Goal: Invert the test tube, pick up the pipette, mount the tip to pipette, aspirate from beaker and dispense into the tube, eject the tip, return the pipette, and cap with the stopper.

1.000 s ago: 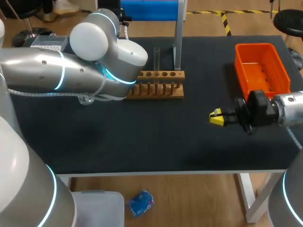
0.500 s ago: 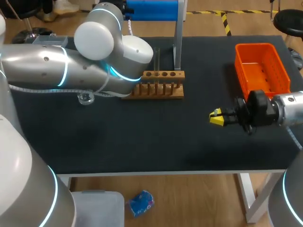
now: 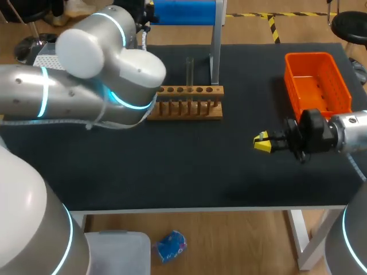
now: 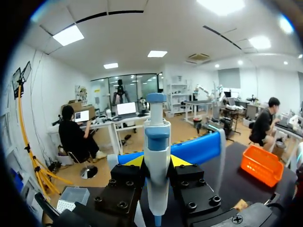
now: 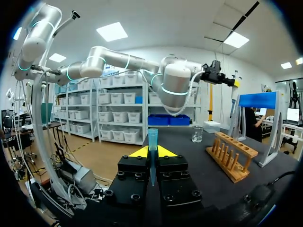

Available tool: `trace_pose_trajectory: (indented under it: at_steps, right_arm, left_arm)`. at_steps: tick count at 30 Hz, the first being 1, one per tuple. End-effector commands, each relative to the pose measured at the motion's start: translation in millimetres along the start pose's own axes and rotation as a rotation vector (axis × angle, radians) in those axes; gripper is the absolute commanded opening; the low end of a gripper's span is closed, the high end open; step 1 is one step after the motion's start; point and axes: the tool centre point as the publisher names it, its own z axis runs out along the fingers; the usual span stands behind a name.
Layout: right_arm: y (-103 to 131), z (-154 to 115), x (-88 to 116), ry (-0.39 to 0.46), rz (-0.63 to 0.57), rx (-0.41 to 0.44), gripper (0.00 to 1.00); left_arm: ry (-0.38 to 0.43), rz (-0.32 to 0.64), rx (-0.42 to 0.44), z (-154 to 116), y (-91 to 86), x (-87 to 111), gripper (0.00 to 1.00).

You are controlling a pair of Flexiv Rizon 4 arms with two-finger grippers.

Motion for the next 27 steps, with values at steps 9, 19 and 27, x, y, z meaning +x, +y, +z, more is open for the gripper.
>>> trace_pose_trajectory:
  at_steps: [9,19,27]
  right_arm:
    - [0,0,1,-0.001,0.0,0.0,0.0]
    - [0,0,1,-0.001,0.0,0.0,0.0]
    - [0,0,1,-0.001,0.0,0.0,0.0]
  left_arm:
    - [0.563,-0.028,0.125,-80,3.5,14.0,0.0]
    - [0.955,0.084,0.243,-119,12.8,55.0,0.0]
    - [0.852,0.135,0.185,-118,13.8,61.8,0.0]
